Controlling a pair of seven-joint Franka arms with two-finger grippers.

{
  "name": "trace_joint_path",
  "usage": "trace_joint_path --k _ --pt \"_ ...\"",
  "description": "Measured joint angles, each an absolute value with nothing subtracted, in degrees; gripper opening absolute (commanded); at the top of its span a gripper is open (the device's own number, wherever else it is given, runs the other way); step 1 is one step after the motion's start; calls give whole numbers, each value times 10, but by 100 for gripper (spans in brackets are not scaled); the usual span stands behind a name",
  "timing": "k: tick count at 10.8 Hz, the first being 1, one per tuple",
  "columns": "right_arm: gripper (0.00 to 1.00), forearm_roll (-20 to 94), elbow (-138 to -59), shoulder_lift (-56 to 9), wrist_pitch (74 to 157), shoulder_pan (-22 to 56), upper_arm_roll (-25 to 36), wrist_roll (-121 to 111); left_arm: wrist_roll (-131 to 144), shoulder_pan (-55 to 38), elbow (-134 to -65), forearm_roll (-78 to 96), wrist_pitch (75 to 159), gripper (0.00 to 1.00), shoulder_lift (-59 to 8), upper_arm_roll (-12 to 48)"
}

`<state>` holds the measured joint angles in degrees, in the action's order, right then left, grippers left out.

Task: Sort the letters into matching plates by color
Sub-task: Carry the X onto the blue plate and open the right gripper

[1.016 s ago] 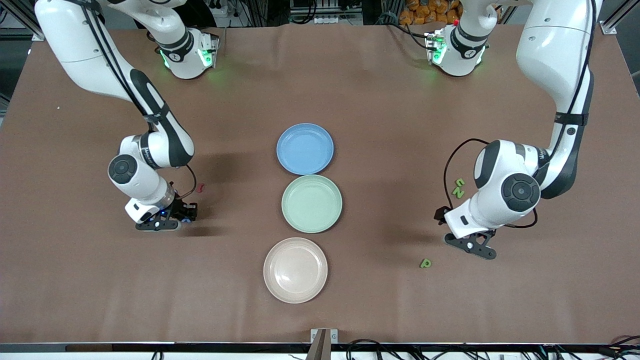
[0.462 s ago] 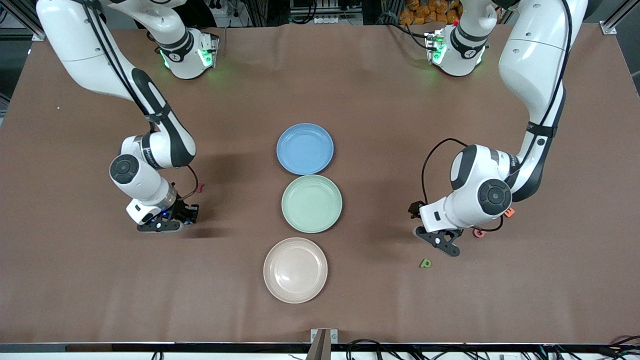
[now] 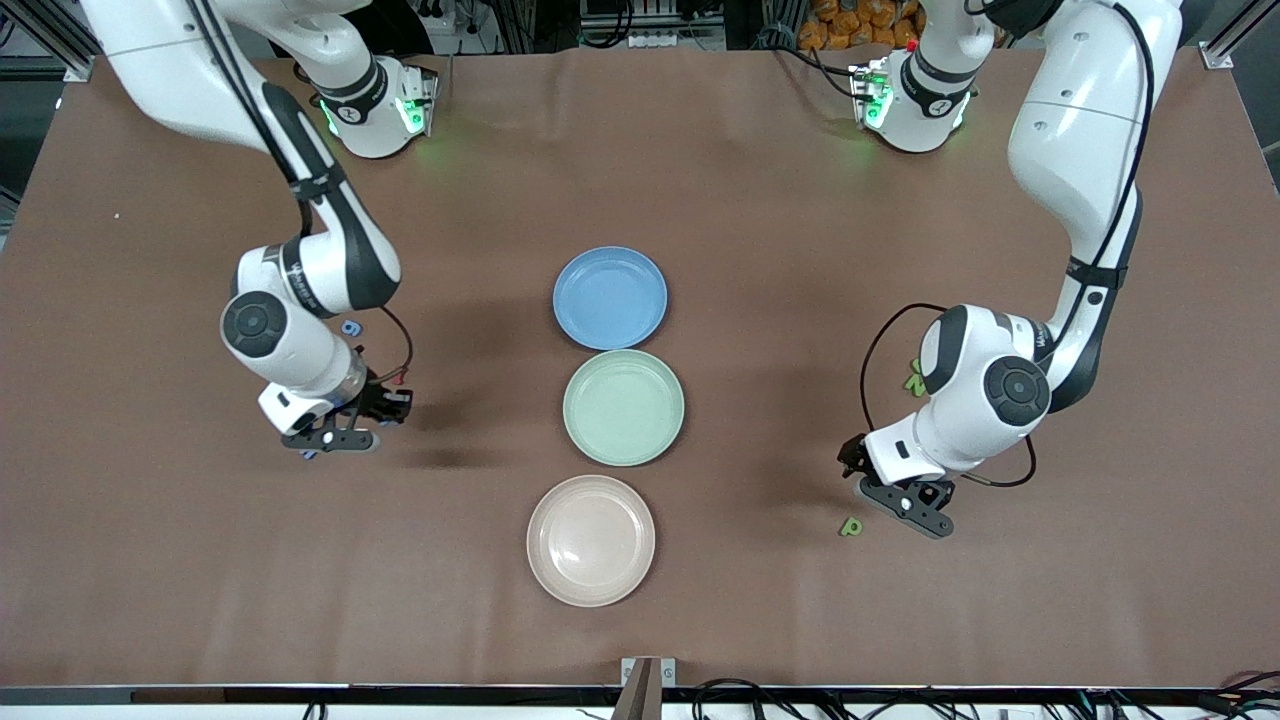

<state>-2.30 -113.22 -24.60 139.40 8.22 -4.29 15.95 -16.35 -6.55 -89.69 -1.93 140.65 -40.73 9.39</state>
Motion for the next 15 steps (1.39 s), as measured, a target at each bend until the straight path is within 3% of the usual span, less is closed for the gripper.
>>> trace_joint_path --k 4,9,10,11,12,15 --pt "0 -29 -1136 -244 1347 173 -90 377 -165 -64 -897 -25 1477 100 -442 94" --pt "0 -47 -1138 -246 1331 206 -213 597 -166 -69 -896 -25 1588 100 -495 95" --pt "27 -50 -1139 -247 1329 214 -227 623 -166 -69 -896 -25 1605 100 -500 95" --pt "75 -61 -1141 -250 1328 227 -235 651 -166 -69 -896 -25 1624 100 -505 95" --pt "100 -67 -1141 -255 1328 239 -240 674 -166 -69 -895 -25 1636 100 -511 95" --pt "100 -71 -1141 -262 1329 244 -249 693 -166 -69 -894 -25 1648 100 -516 95"
